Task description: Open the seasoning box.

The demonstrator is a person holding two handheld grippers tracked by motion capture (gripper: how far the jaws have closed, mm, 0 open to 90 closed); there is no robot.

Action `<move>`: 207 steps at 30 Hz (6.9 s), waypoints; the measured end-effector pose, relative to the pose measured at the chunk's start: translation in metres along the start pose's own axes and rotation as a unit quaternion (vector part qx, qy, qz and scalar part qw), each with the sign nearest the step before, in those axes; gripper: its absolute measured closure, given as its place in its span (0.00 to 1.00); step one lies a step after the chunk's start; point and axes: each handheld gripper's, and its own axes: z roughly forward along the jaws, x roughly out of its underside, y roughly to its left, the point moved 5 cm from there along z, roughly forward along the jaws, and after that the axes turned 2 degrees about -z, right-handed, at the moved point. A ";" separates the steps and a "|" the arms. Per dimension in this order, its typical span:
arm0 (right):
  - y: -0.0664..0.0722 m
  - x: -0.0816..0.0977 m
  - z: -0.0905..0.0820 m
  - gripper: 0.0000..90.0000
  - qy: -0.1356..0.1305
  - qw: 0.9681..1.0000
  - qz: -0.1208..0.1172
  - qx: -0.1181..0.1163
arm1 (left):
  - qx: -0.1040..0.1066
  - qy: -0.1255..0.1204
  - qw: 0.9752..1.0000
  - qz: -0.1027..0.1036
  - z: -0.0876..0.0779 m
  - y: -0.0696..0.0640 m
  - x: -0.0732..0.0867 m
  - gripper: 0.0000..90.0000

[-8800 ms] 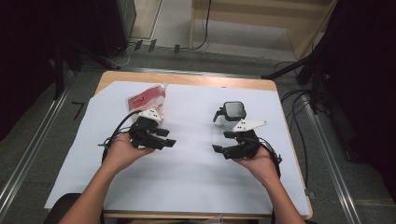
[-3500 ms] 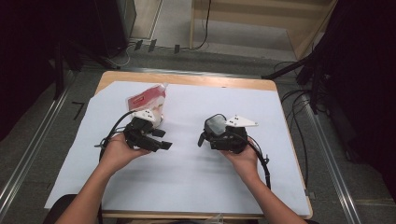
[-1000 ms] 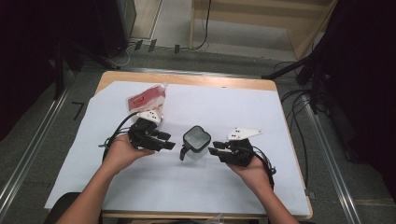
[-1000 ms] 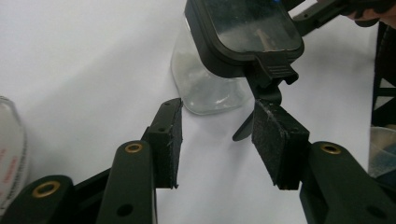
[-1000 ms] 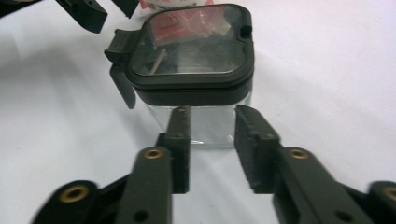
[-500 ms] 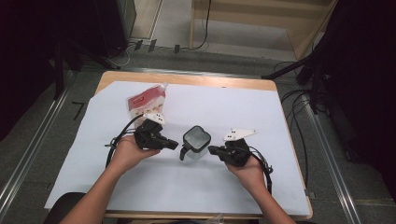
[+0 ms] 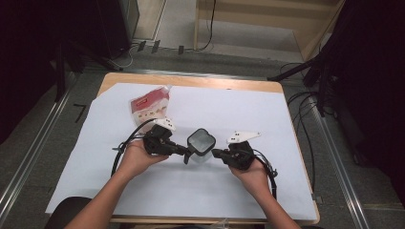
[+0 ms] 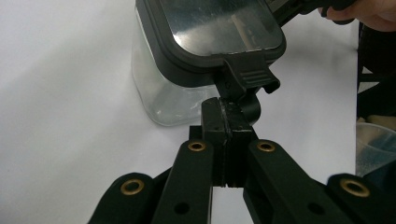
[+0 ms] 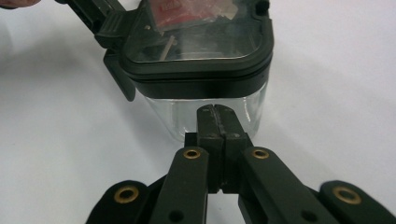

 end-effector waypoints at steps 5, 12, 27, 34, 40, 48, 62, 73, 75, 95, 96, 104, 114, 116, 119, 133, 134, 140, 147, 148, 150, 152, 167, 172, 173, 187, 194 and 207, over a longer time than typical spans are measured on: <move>-0.004 0.000 0.000 1.00 -0.002 1.000 0.006 0.000 | -0.002 0.001 1.000 -0.003 0.000 0.000 0.000 1.00; -0.006 -0.001 0.000 1.00 -0.003 1.000 0.011 0.010 | -0.001 -0.004 1.000 -0.006 0.003 -0.003 -0.001 1.00; -0.013 -0.006 0.004 1.00 -0.015 0.999 0.032 0.042 | -0.009 -0.001 1.000 -0.009 0.014 -0.013 -0.004 1.00; -0.021 -0.009 0.007 1.00 -0.023 0.997 0.049 0.054 | 0.007 -0.006 1.000 -0.008 0.022 -0.023 -0.009 1.00; -0.025 -0.009 0.008 1.00 -0.023 0.997 0.052 0.061 | 0.024 -0.007 1.000 -0.007 0.031 -0.032 -0.012 1.00; -0.026 -0.005 0.000 1.00 -0.008 0.996 0.048 0.071 | 0.041 -0.007 0.999 -0.004 0.040 -0.040 -0.015 0.96; 0.001 0.000 -0.031 1.00 -0.011 0.999 0.036 0.040 | 0.052 -0.004 0.999 0.011 0.007 -0.033 -0.014 0.74; 0.036 0.010 -0.027 1.00 -0.005 1.000 0.014 0.000 | 0.026 -0.038 0.999 0.005 -0.008 -0.013 -0.016 0.49; 0.038 0.010 -0.026 1.00 -0.006 1.000 0.009 -0.004 | 0.018 -0.039 0.999 0.007 -0.009 -0.011 -0.015 0.47; 0.058 0.014 0.014 1.00 0.028 0.999 -0.006 -0.033 | 0.018 -0.035 0.999 -0.007 -0.005 0.001 -0.013 0.42; 0.057 0.014 0.016 1.00 0.028 0.999 -0.006 -0.032 | 0.018 -0.035 0.999 -0.006 -0.005 0.001 -0.013 0.42; 0.051 0.016 0.018 1.00 0.029 0.999 0.004 -0.029 | 0.016 -0.026 1.000 0.000 -0.003 -0.002 -0.013 0.42; 0.039 0.017 0.011 1.00 0.029 0.999 0.011 -0.014 | 0.013 -0.026 1.000 0.004 -0.004 -0.001 -0.013 0.42; 0.032 0.017 0.007 1.00 0.024 1.000 0.019 -0.007 | 0.013 -0.025 1.000 0.003 -0.003 -0.001 -0.013 0.42; 0.027 0.017 0.004 1.00 0.021 0.999 0.027 -0.003 | 0.012 -0.025 1.000 0.005 -0.002 -0.001 -0.013 0.41; -0.004 0.018 -0.013 1.00 0.013 0.997 0.070 0.014 | 0.008 -0.024 0.999 0.019 0.001 -0.002 -0.013 0.41; -0.006 0.018 -0.016 1.00 0.011 0.997 0.073 0.015 | 0.014 -0.028 0.999 0.018 0.002 -0.002 -0.014 0.41; -0.016 0.017 -0.024 1.00 0.018 0.996 0.079 0.025 | 0.018 -0.026 0.999 0.028 0.004 -0.003 -0.022 0.42; -0.025 0.016 -0.031 1.00 0.023 0.996 0.076 0.031 | 0.026 -0.036 0.998 0.032 0.003 -0.004 -0.032 0.38; -0.029 0.015 -0.029 1.00 0.025 0.996 0.079 0.032 | 0.025 -0.029 0.999 0.031 0.005 -0.003 -0.036 0.37; -0.034 0.015 -0.028 1.00 0.025 0.996 0.080 0.032 | 0.023 -0.032 0.999 0.031 0.008 -0.003 -0.041 0.36; -0.039 0.014 -0.026 1.00 0.026 0.996 0.079 0.038 | 0.030 -0.030 0.999 0.030 0.013 -0.002 -0.046 0.34; -0.053 0.006 -0.050 1.00 0.004 0.994 0.090 0.069 | 0.031 -0.018 0.998 0.056 0.033 0.003 -0.053 0.21; -0.062 0.008 -0.044 1.00 0.013 0.991 0.102 0.083 | 0.026 -0.023 0.998 0.059 0.038 0.005 -0.054 0.21; -0.062 0.008 -0.044 1.00 0.013 0.991 0.102 0.083 | 0.026 -0.023 0.998 0.059 0.038 0.005 -0.054 0.21; -0.063 0.010 -0.034 1.00 0.028 0.990 0.103 0.095 | 0.014 -0.003 0.997 0.075 0.063 0.006 -0.051 0.21; -0.064 0.010 -0.033 1.00 0.028 0.989 0.105 0.098 | 0.002 -0.003 0.996 0.090 0.067 0.005 -0.054 0.19; -0.063 0.010 -0.033 1.00 0.027 0.989 0.107 0.099 | 0.002 0.001 0.996 0.085 0.067 0.002 -0.061 0.16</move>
